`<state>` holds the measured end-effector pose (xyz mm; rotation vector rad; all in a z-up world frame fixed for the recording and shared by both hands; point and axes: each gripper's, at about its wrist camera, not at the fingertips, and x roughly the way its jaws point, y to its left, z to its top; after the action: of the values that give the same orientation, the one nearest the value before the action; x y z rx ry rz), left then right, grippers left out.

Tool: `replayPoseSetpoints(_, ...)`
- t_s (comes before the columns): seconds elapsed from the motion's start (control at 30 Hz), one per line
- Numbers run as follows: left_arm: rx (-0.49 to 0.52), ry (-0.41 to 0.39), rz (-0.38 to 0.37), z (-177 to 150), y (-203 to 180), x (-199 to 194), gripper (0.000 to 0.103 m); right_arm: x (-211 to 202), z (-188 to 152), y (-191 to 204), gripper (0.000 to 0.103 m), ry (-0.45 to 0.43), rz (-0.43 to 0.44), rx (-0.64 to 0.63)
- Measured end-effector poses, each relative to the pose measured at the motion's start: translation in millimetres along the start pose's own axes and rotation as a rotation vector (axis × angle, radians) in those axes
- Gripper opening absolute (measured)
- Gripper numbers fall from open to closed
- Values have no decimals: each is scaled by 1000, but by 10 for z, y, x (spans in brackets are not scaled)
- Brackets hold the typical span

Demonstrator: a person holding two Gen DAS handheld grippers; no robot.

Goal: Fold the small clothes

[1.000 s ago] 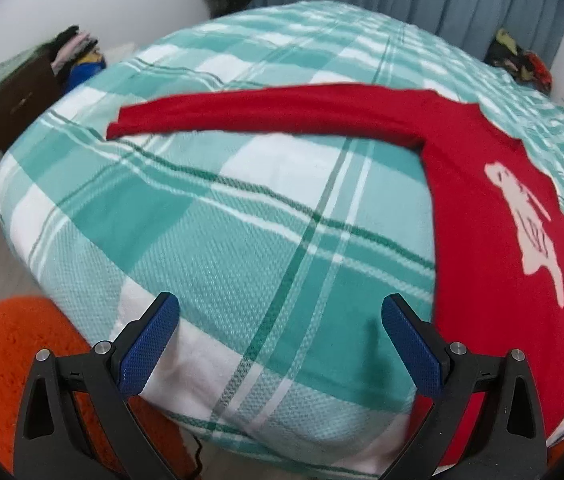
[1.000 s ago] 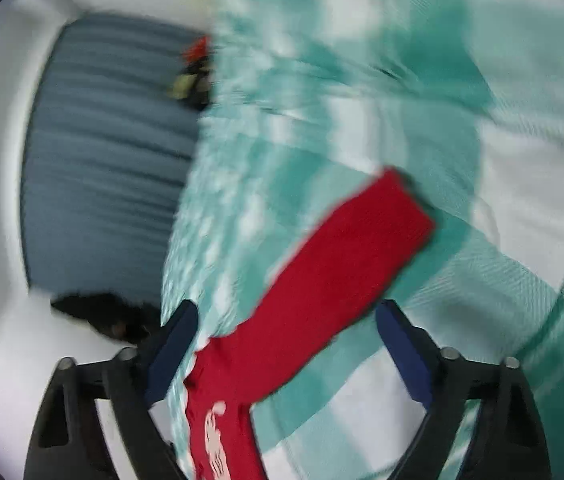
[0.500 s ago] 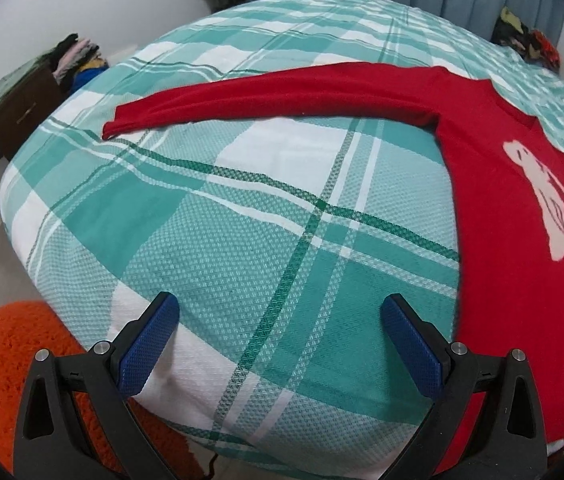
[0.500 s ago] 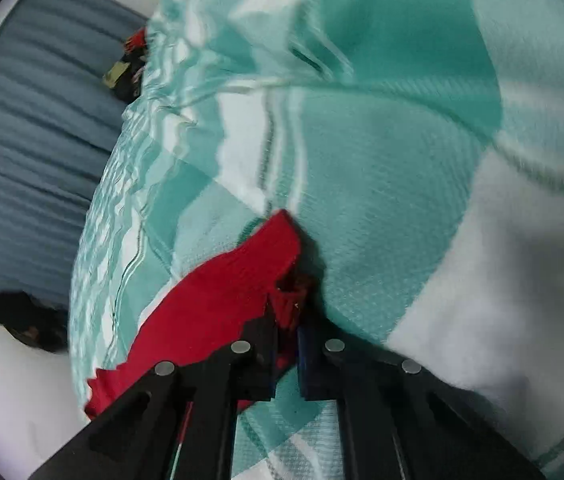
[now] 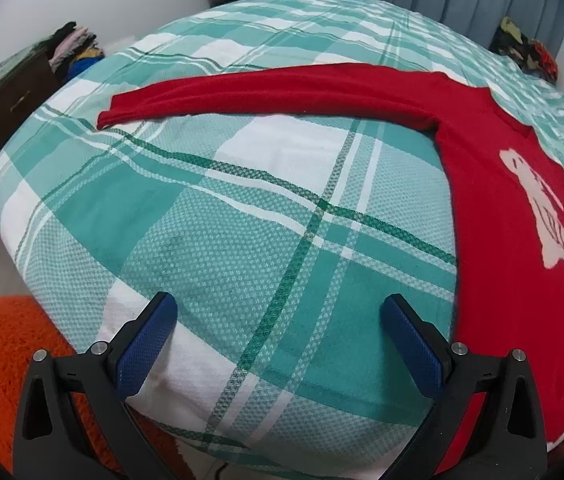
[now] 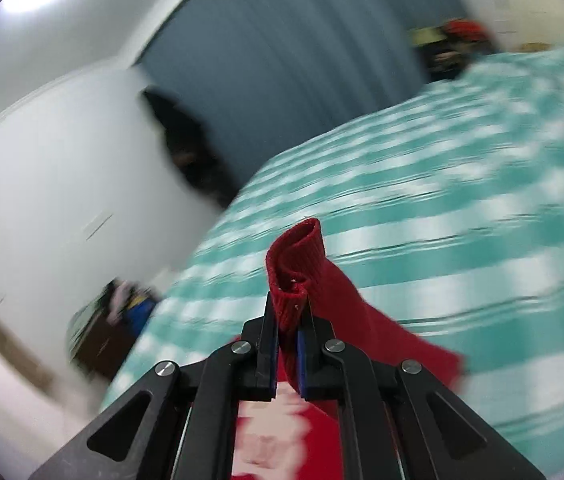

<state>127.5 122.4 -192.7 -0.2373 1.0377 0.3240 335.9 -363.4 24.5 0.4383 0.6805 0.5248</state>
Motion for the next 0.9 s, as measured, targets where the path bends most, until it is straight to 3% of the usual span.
replayPoseSetpoints(0.03, -1, 1, -1, -5, 2, 0, 102, 196, -67, 137, 10, 25, 21, -13)
replayPoseSetpoints(0.1, 2, 3, -1, -7, 2, 3, 102, 656, -235, 365, 36, 136, 64, -37)
replayPoseSetpoints(0.13, 2, 4, -2, -10, 2, -1, 102, 829, -345, 423, 66, 205, 82, -34)
replayPoseSetpoints(0.2, 0, 6, -7, -15, 11, -6, 102, 1023, -528, 410, 71, 276, 104, -30)
replayPoseSetpoints(0.3, -7, 10, -19, -24, 35, -12, 102, 828, -664, 138, 71, 249, 73, -8)
replayPoseSetpoints(0.4, -11, 13, -18, -22, 27, 5, 102, 568, -678, -445, 71, 210, -78, 74)
replayPoseSetpoints(0.47, -12, 13, -11, -21, 9, 15, 102, 489, -708, -725, 67, 217, -144, 113)
replayPoseSetpoints(0.5, -12, 13, -8, -20, 4, 21, 102, 487, -761, -860, 64, 234, -135, 144)
replayPoseSetpoints(0.67, 2, 6, 19, -42, -39, 39, 102, 762, -1169, -1263, 53, 324, 43, 343)
replayPoseSetpoints(0.7, 4, 5, 22, -43, -39, 39, 102, 878, -1326, -1362, 52, 347, 28, 377)
replayPoseSetpoints(0.73, 6, 5, 24, -45, -43, 40, 102, 909, -1460, -1461, 50, 379, -49, 374)
replayPoseSetpoints(0.77, 7, 5, 23, -46, -41, 40, 102, 966, -1584, -1553, 24, 418, -162, 363)
replayPoseSetpoints(0.83, 9, 7, 20, -48, -34, 38, 102, 901, -1717, -1698, 0, 399, -235, 393)
replayPoseSetpoints(0.9, 10, 6, 19, -53, -33, 36, 102, 682, -1676, -1701, 3, 330, -264, 407)
